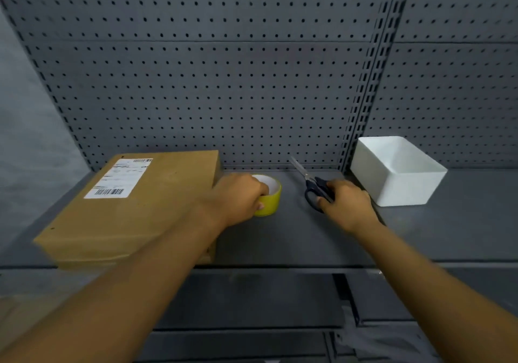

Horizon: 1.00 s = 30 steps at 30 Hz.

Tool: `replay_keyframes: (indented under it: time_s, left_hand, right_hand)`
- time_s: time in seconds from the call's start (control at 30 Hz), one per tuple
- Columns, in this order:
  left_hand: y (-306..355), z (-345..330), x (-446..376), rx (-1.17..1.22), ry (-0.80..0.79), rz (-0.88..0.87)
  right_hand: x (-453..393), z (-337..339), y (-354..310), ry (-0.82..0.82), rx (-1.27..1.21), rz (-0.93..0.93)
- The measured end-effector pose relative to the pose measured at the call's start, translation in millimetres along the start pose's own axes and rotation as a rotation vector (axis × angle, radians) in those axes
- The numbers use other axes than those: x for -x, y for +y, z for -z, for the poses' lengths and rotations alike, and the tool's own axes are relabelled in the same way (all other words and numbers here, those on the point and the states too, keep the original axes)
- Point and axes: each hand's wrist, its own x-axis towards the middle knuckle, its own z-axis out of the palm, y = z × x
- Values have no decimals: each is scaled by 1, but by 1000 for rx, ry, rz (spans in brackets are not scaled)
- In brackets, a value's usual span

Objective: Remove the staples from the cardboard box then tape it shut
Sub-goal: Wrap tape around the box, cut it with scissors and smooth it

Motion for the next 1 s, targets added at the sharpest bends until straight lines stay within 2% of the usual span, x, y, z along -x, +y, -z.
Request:
replay_keyframes:
  time_s: [0.2, 0.57, 0.77, 1.0]
  left_hand:
    - [8, -10, 7, 41, -65, -40]
    - [10, -10, -6, 112, -94, 17]
    - [16, -7, -10, 133, -124, 54]
    - [14, -10, -8, 212, -132, 97]
  right_hand:
    - [31, -14, 3, -37, 64, -72]
    - [22, -31, -6, 16, 220, -27]
    - [16, -34, -9, -15, 317, 6]
    - [15, -27, -7, -87, 315, 49]
